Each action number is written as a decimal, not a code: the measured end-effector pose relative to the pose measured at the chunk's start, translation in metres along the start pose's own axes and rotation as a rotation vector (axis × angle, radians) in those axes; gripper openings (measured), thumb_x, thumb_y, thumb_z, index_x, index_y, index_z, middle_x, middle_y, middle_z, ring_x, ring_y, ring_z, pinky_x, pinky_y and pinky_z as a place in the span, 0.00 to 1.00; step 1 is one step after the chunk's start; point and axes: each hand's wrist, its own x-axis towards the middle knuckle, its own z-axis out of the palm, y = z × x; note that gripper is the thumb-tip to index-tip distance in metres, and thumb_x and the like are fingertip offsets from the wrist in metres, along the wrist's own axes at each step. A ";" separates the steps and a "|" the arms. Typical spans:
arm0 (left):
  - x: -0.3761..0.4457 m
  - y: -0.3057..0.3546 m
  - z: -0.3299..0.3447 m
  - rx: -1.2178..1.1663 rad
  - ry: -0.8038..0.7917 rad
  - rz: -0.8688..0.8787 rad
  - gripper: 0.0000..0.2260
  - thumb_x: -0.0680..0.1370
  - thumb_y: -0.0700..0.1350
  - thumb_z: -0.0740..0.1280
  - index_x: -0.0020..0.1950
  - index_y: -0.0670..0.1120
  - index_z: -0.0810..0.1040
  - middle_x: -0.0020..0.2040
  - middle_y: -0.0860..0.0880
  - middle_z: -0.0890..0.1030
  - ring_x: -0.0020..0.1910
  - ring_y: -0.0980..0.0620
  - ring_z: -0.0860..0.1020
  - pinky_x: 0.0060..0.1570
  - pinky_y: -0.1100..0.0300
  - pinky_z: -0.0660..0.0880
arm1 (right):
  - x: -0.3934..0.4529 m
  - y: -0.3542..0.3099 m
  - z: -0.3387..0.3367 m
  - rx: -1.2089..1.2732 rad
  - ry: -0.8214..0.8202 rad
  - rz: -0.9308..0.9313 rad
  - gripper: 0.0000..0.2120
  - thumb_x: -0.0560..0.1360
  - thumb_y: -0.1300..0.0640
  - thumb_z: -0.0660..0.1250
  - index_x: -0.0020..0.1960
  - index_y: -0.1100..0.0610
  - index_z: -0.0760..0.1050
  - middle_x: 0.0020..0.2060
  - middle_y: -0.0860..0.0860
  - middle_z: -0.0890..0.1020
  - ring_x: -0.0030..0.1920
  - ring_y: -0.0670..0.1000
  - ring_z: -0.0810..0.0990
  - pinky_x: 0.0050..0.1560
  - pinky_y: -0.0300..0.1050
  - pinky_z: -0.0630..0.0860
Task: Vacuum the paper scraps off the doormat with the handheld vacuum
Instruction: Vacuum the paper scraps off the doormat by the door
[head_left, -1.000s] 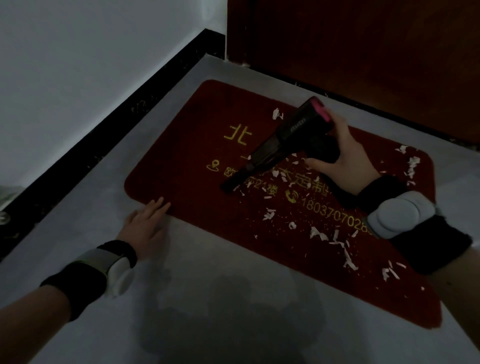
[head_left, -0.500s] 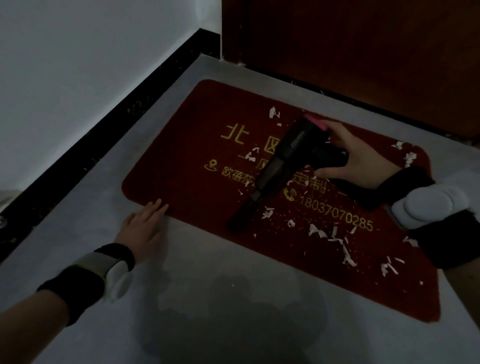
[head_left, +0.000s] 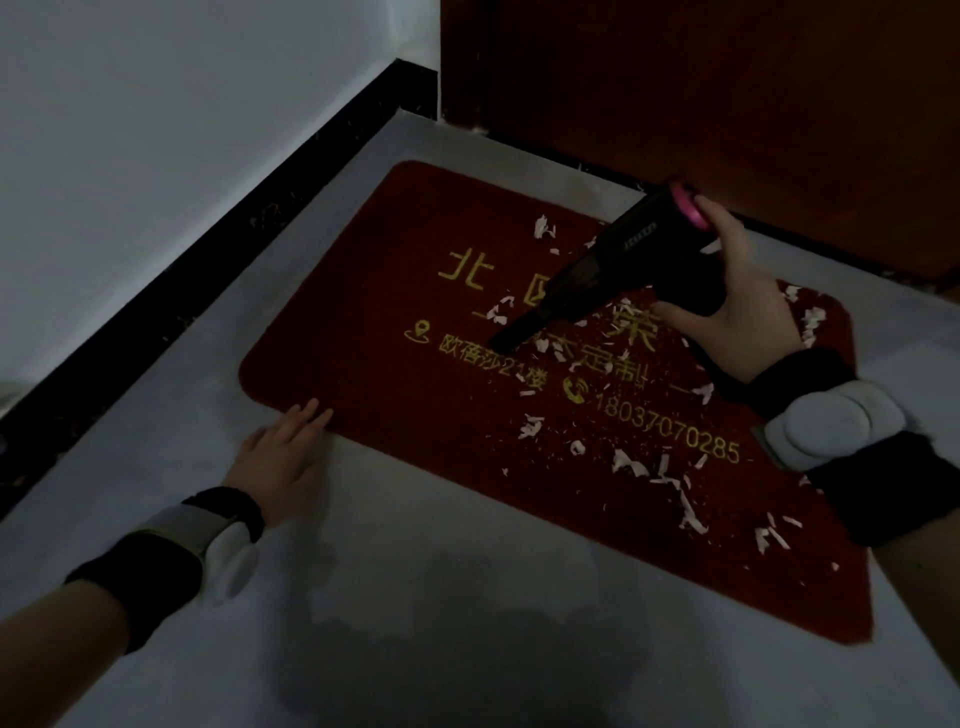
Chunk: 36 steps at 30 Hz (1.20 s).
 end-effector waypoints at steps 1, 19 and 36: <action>0.000 0.000 0.000 -0.007 -0.003 -0.001 0.30 0.81 0.47 0.56 0.77 0.49 0.43 0.78 0.49 0.44 0.77 0.50 0.46 0.74 0.51 0.50 | 0.000 0.001 0.001 0.003 0.012 -0.002 0.43 0.72 0.60 0.72 0.76 0.45 0.50 0.53 0.47 0.75 0.44 0.46 0.77 0.44 0.41 0.73; 0.002 -0.004 0.003 -0.005 -0.007 0.005 0.28 0.82 0.47 0.55 0.77 0.51 0.43 0.78 0.50 0.43 0.77 0.50 0.46 0.74 0.50 0.50 | 0.000 0.006 0.007 0.170 -0.186 0.045 0.41 0.71 0.61 0.73 0.76 0.48 0.53 0.63 0.46 0.71 0.56 0.42 0.73 0.51 0.27 0.68; 0.003 -0.005 0.006 0.000 0.028 0.009 0.28 0.82 0.45 0.56 0.77 0.50 0.45 0.78 0.49 0.45 0.77 0.49 0.47 0.74 0.51 0.51 | 0.003 0.015 -0.005 0.161 -0.213 0.047 0.43 0.70 0.63 0.73 0.76 0.48 0.52 0.65 0.45 0.69 0.61 0.41 0.70 0.53 0.27 0.66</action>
